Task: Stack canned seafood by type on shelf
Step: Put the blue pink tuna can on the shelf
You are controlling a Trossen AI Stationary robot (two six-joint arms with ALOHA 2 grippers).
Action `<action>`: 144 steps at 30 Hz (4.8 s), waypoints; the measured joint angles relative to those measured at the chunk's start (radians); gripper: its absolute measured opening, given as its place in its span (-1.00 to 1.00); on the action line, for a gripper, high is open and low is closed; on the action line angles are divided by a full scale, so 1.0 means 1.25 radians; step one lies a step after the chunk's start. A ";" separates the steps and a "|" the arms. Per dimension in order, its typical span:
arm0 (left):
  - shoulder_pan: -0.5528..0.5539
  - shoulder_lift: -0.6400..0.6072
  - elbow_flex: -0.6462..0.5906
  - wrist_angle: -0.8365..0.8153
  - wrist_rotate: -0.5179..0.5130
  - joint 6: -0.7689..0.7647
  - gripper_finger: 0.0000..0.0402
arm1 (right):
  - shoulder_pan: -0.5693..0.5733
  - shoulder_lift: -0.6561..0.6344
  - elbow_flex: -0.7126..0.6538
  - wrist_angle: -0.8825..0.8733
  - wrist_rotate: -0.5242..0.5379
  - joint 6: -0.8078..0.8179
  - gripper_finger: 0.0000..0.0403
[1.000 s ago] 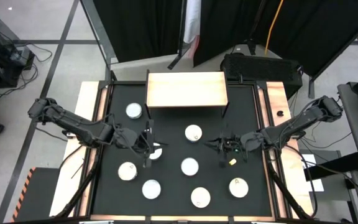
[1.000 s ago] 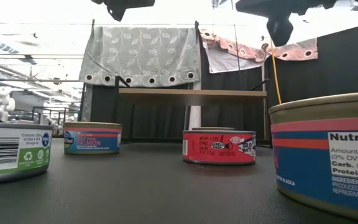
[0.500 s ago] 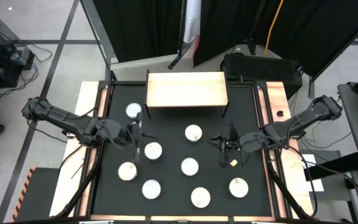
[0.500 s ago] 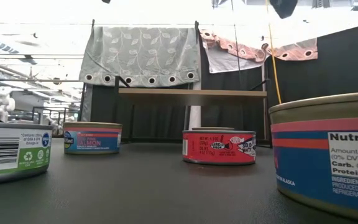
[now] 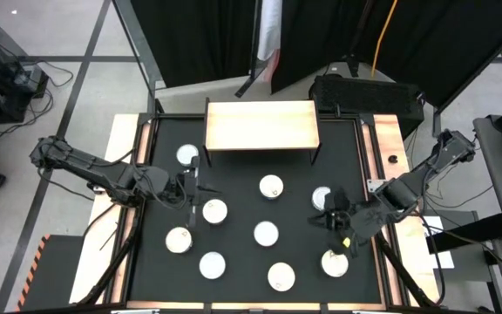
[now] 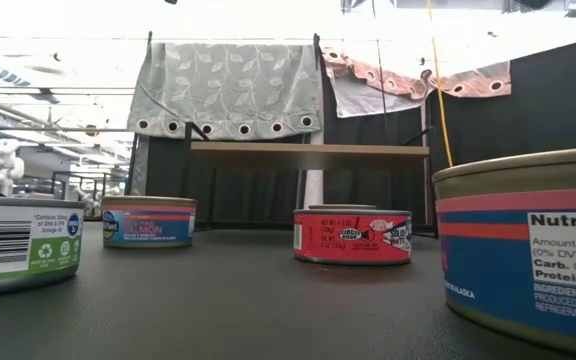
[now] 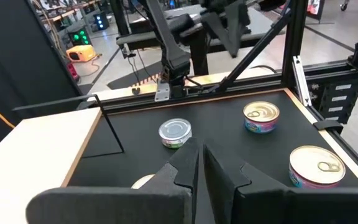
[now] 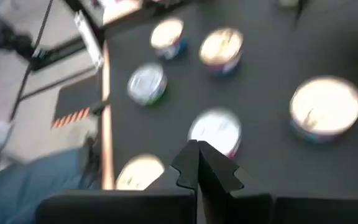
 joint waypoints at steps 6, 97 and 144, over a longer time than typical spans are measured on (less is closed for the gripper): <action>0.000 0.000 0.000 -0.006 -0.001 0.000 -0.85 | 0.042 0.000 0.003 -0.059 -0.137 0.090 -1.00; 0.010 0.001 0.000 0.033 -0.003 0.078 -0.85 | 0.278 0.429 0.004 -0.181 -0.398 0.498 -1.00; 0.010 0.001 0.000 0.036 -0.006 0.070 -0.85 | 0.347 0.534 0.166 -0.431 -0.247 0.804 -1.00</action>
